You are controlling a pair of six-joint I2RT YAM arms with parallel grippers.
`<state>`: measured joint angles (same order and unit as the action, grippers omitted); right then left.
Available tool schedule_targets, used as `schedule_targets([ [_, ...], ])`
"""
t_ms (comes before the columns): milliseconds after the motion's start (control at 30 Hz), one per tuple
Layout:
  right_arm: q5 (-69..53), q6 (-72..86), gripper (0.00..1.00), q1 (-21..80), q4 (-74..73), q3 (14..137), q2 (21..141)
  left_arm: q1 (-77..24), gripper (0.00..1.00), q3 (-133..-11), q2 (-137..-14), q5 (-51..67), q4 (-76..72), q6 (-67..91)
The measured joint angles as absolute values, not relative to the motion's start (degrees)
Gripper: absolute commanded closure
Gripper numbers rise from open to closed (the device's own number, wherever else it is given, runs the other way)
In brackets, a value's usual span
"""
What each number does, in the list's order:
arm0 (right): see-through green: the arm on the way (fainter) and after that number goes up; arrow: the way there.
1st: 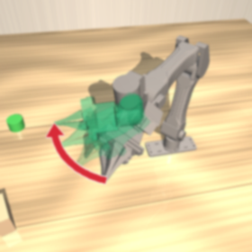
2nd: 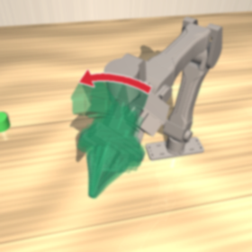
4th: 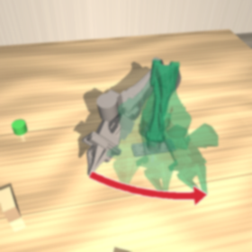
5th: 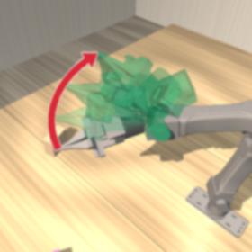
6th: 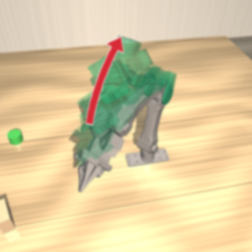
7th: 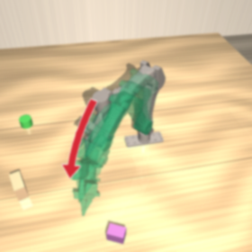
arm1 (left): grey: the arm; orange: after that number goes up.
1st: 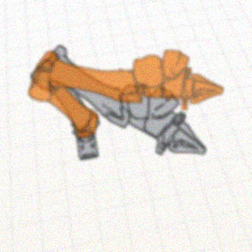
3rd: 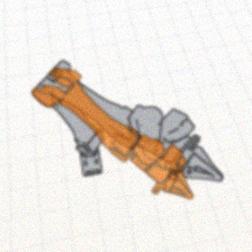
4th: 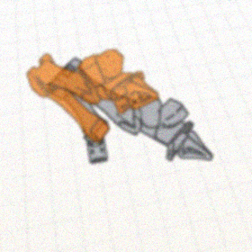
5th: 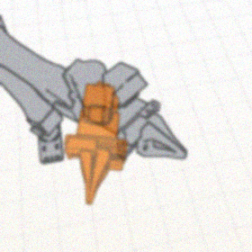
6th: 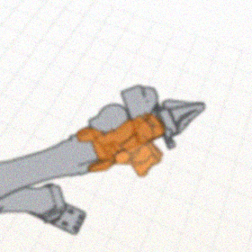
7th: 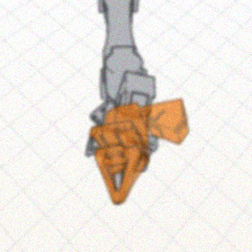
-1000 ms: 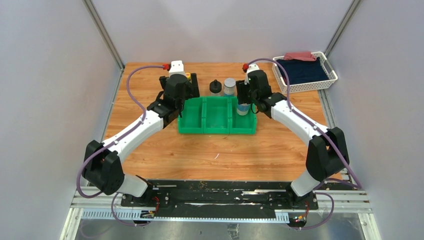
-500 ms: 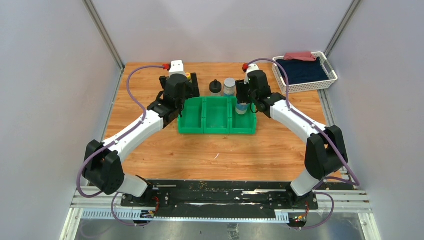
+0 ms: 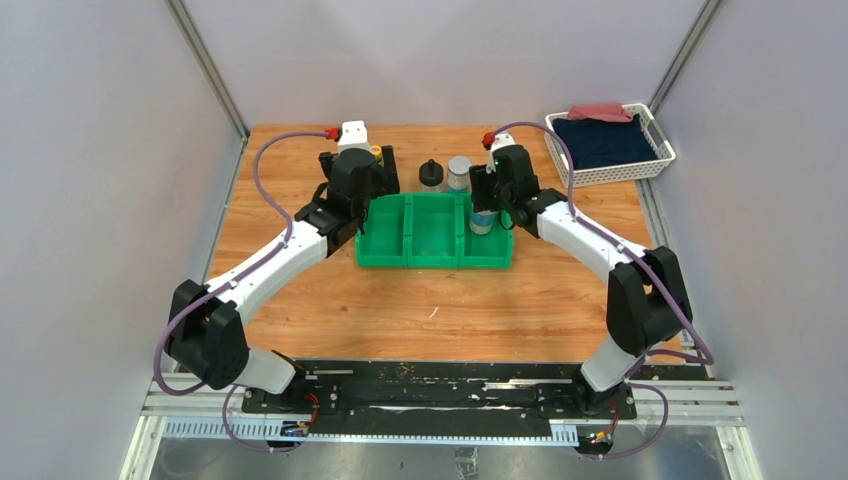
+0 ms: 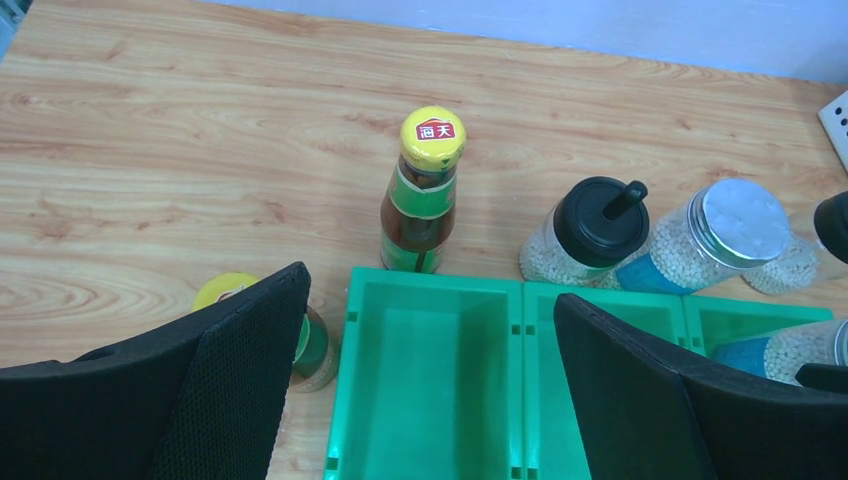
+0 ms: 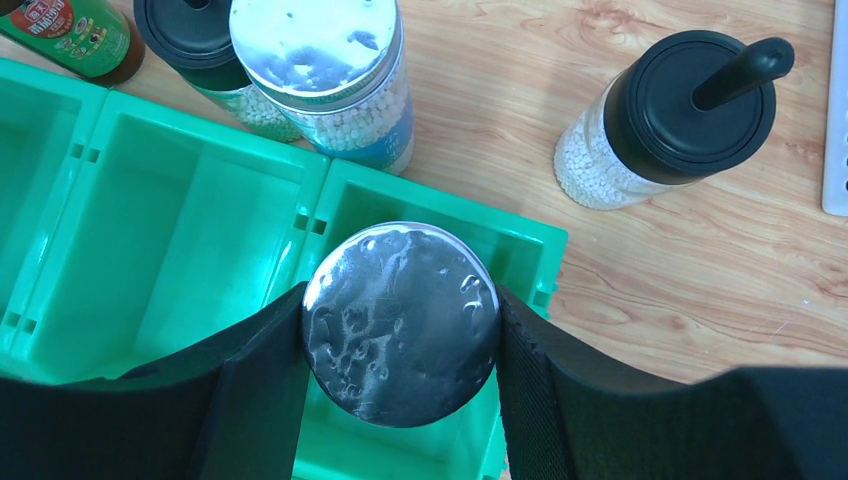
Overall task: Organize the condiment bottles
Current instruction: Place the bottle in the storage box.
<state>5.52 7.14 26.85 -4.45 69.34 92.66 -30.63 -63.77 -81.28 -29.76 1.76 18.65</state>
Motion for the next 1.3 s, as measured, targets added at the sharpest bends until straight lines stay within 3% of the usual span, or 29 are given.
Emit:
schedule_targets([
  [1300,4.4,6.7,1.0,25.9,0.0,67.6,94.0,-30.6,0.0,-62.0,-81.3,-29.6,-0.1,18.7],
])
